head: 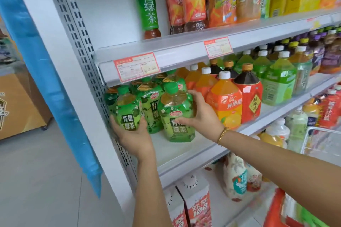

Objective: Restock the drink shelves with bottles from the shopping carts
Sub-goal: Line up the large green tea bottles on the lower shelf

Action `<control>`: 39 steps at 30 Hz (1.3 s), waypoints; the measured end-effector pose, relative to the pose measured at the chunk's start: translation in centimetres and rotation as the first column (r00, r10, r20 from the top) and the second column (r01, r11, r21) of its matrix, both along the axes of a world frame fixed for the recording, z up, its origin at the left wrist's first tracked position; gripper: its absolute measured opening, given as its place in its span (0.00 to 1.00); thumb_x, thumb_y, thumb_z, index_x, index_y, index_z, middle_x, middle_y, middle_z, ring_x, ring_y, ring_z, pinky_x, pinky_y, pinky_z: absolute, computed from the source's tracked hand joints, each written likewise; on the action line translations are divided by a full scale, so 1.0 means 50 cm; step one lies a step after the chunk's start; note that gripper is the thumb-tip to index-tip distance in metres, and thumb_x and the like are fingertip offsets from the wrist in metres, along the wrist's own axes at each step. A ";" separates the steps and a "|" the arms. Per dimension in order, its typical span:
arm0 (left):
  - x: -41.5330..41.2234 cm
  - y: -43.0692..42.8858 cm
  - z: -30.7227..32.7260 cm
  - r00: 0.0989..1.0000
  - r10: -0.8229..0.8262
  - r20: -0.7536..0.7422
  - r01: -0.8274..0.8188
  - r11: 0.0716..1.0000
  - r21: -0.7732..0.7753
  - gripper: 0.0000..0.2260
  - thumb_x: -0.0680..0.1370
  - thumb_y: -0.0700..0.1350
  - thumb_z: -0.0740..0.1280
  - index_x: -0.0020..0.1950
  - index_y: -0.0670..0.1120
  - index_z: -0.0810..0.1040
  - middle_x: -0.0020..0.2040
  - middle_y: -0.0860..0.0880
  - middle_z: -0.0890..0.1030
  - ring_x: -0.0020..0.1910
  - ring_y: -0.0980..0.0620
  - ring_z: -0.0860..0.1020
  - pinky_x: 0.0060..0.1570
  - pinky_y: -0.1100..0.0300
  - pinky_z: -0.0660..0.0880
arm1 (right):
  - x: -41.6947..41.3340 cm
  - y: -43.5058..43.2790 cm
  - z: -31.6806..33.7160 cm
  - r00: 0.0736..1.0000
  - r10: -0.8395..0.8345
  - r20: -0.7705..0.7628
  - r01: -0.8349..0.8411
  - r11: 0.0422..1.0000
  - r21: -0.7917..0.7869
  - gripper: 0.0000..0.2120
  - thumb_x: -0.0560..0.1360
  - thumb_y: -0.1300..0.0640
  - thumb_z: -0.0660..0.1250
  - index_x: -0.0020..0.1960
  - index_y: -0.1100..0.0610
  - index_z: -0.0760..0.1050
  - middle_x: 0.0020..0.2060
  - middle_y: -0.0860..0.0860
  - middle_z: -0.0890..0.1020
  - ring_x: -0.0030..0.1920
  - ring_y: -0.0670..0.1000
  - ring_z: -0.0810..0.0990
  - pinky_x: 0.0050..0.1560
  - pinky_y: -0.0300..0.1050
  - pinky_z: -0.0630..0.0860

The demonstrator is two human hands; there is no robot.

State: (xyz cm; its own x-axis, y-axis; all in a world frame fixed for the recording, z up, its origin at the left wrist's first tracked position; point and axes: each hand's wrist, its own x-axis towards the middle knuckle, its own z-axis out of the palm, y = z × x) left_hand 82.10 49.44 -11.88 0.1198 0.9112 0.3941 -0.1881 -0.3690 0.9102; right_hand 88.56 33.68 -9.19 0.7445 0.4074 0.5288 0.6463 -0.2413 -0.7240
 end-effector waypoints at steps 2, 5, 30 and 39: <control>0.012 0.024 -0.010 0.997 -0.029 0.066 0.030 0.999 -0.011 0.36 0.68 0.40 0.76 0.72 0.42 0.63 0.69 0.43 0.70 0.67 0.46 0.70 0.68 0.51 0.68 | 0.012 -0.003 -0.003 0.999 -0.014 -0.032 0.015 0.999 0.032 0.42 0.63 0.54 0.78 0.70 0.57 0.60 0.62 0.52 0.75 0.62 0.49 0.75 0.63 0.47 0.73; 0.024 0.046 -0.025 0.995 -0.052 0.086 0.052 0.999 0.000 0.34 0.70 0.42 0.75 0.72 0.43 0.63 0.70 0.43 0.68 0.69 0.47 0.68 0.69 0.51 0.66 | 0.025 -0.006 0.004 0.996 -0.047 -0.070 0.049 0.998 0.031 0.39 0.64 0.56 0.78 0.69 0.59 0.62 0.63 0.52 0.75 0.62 0.49 0.75 0.64 0.45 0.73; 0.037 0.045 -0.022 0.986 -0.078 -0.147 0.061 0.991 -0.117 0.29 0.80 0.39 0.60 0.77 0.40 0.49 0.77 0.42 0.54 0.76 0.46 0.54 0.73 0.59 0.50 | 0.064 -0.036 -0.023 0.638 0.124 0.760 0.533 0.641 -0.552 0.47 0.58 0.79 0.64 0.74 0.54 0.60 0.74 0.56 0.60 0.72 0.61 0.61 0.34 0.41 0.78; -0.022 -0.121 0.010 0.831 -0.498 -0.249 0.545 0.819 0.182 0.07 0.79 0.42 0.62 0.45 0.45 0.79 0.43 0.48 0.82 0.44 0.53 0.80 0.43 0.73 0.72 | 0.022 -0.044 -0.002 0.762 0.120 0.636 0.420 0.655 -0.628 0.22 0.73 0.66 0.62 0.66 0.59 0.69 0.67 0.59 0.69 0.64 0.61 0.72 0.38 0.48 0.78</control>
State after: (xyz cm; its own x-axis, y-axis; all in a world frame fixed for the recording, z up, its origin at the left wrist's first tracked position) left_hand 81.01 43.41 -11.36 0.6407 0.5731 0.5109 -0.2539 -0.4698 0.8455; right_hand 89.66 31.50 -9.27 0.4783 0.7509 0.4553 0.7476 -0.6202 0.2374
